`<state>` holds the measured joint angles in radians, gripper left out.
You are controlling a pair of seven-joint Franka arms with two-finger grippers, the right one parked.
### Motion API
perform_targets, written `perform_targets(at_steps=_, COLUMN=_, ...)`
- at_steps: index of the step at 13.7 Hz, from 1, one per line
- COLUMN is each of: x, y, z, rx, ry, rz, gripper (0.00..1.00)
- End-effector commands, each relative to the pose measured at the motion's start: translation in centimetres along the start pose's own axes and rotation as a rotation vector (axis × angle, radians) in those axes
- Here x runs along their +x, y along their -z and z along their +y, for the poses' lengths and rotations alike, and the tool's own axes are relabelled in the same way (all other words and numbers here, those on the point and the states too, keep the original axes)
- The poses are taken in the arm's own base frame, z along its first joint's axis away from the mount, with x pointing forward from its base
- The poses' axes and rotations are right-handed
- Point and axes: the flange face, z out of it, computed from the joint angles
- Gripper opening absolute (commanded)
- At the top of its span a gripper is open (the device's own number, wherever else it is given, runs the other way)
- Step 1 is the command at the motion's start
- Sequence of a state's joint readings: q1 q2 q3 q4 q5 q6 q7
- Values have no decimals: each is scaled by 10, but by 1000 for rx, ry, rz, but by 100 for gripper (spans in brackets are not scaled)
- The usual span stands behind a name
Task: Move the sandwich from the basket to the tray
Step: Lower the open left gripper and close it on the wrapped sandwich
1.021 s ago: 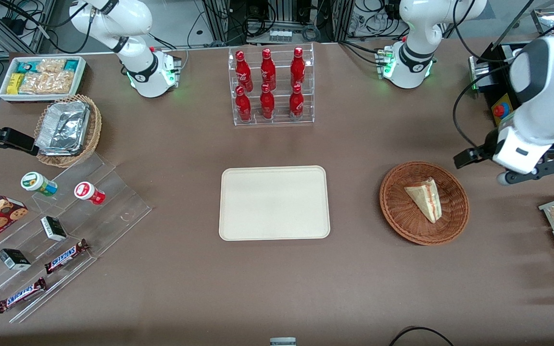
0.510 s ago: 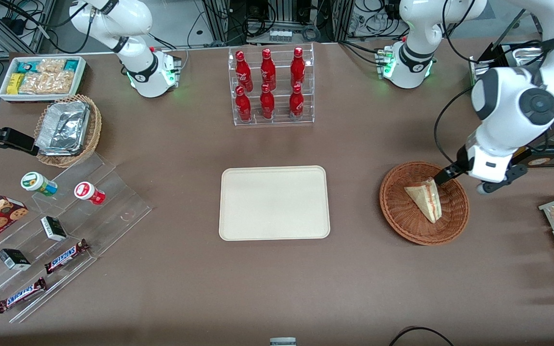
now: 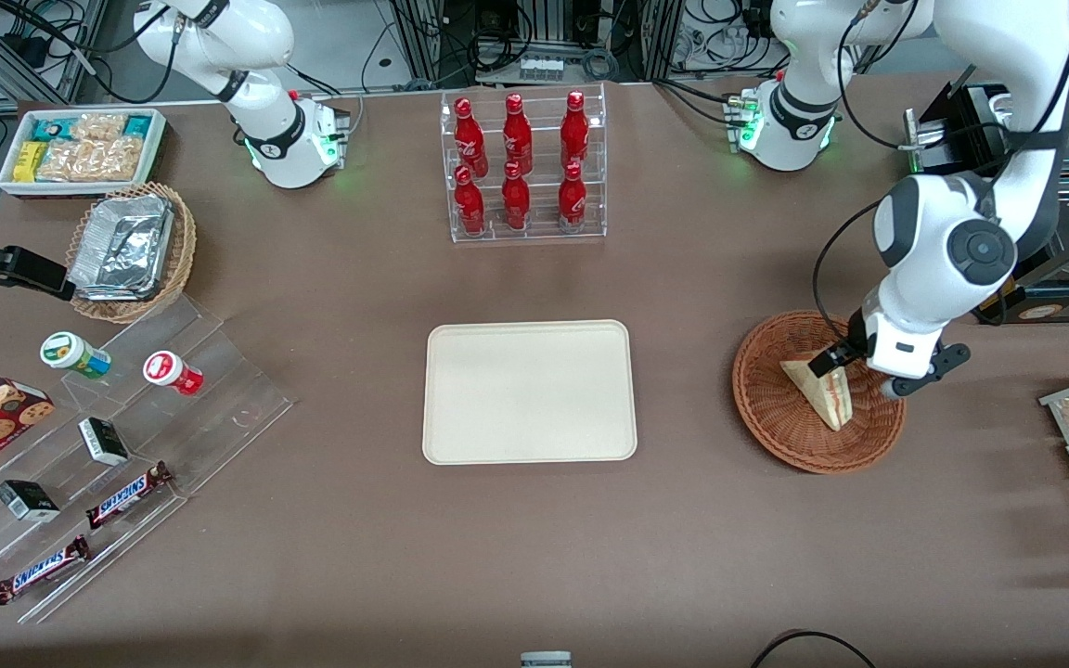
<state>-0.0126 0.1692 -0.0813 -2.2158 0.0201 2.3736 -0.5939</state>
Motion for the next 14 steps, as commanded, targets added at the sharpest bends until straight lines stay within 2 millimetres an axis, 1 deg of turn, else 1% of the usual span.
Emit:
perform_targets(at_steps=1, x=1, y=-22, z=3, rx=-6, ry=13, rz=-3, gripper=100)
perform_targets(at_steps=2, x=0, y=-30, z=2, rx=-5, ry=13, rz=-6, gripper=100)
perform_targets(at_steps=3, x=-1, y=-34, z=2, rx=-4, ry=15, rz=-7, gripper=88)
perform_targets(at_steps=4, x=-3, y=-37, z=-1, rx=-1, ry=21, rz=-12, gripper=57)
perform_targets(at_steps=5, x=-4, y=-36, z=-2, rx=0, ry=22, rz=-12, gripper=31)
perform_targets(at_steps=6, x=-5, y=-36, z=-4, rx=0, ry=27, rz=-12, gripper=12)
perform_targets(at_steps=7, x=-5, y=-37, z=-4, rx=1, ry=27, rz=-13, gripper=0)
perform_targets(at_steps=9, x=-5, y=-35, z=-4, rx=3, ry=21, rz=-12, gripper=0)
perform_targets(at_steps=11, x=-5, y=-28, z=-4, rx=1, ry=12, rz=-8, gripper=0)
perform_targets(at_steps=13, x=-4, y=-9, z=-2, rx=9, ry=5, rz=-12, gripper=0)
perform_targets(at_steps=14, x=0, y=4, z=2, rx=10, ry=-1, rz=-13, gripper=0)
